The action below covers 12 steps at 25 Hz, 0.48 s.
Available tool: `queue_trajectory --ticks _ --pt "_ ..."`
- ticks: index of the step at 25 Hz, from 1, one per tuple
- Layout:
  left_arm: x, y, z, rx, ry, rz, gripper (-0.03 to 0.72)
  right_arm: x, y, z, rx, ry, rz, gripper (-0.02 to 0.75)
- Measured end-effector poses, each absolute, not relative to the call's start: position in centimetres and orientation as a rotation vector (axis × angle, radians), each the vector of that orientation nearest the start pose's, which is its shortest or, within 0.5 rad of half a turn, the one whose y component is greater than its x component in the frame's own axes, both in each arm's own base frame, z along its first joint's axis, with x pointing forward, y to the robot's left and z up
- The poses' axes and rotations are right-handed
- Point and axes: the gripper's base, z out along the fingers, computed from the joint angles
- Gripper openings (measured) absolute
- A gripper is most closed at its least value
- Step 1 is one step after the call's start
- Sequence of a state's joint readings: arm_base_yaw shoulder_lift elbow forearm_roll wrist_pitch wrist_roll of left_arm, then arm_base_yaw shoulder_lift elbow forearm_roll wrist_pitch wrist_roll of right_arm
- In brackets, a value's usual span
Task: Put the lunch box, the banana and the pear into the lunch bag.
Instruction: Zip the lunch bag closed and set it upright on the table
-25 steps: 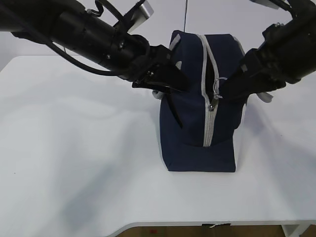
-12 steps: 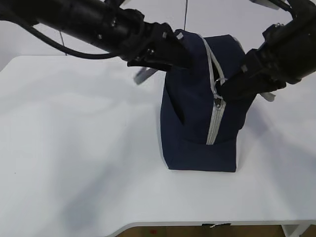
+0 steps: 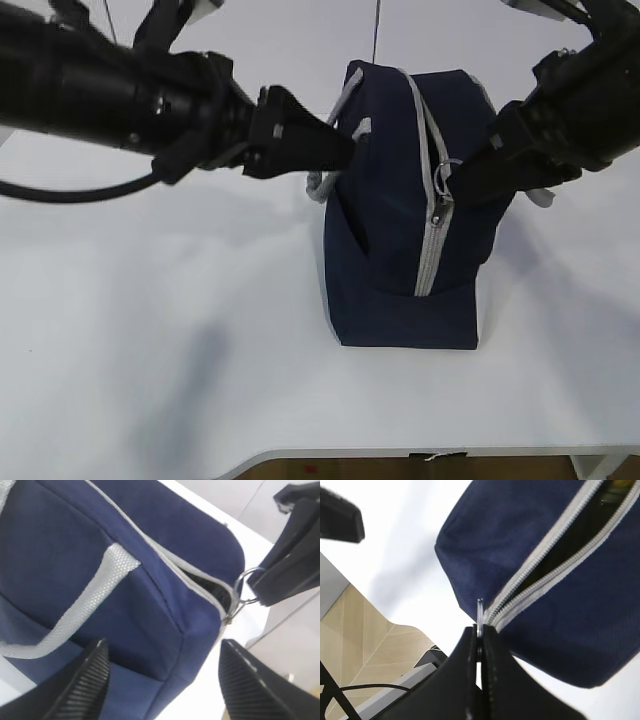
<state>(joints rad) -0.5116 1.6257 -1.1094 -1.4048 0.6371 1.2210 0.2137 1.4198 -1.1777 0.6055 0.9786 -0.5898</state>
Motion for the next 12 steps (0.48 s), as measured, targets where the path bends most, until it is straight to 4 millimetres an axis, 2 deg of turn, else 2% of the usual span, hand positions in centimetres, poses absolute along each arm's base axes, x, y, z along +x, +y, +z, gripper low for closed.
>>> queue_trajectory --ticks 4,7,12 --pt "27.6 -21.5 26.2 0.791 2.001 -1.024 0.517 27.2 10.3 32.2 -0.720 2.446 0.634 0.006" --pt "27.8 -21.7 25.7 0.824 1.975 -1.000 0.517 27.1 10.3 32.2 -0.723 2.449 0.637 0.006" --pt "28.1 -22.3 23.7 0.953 1.946 -1.003 0.517 27.1 10.3 32.1 -0.727 2.454 0.640 0.006"
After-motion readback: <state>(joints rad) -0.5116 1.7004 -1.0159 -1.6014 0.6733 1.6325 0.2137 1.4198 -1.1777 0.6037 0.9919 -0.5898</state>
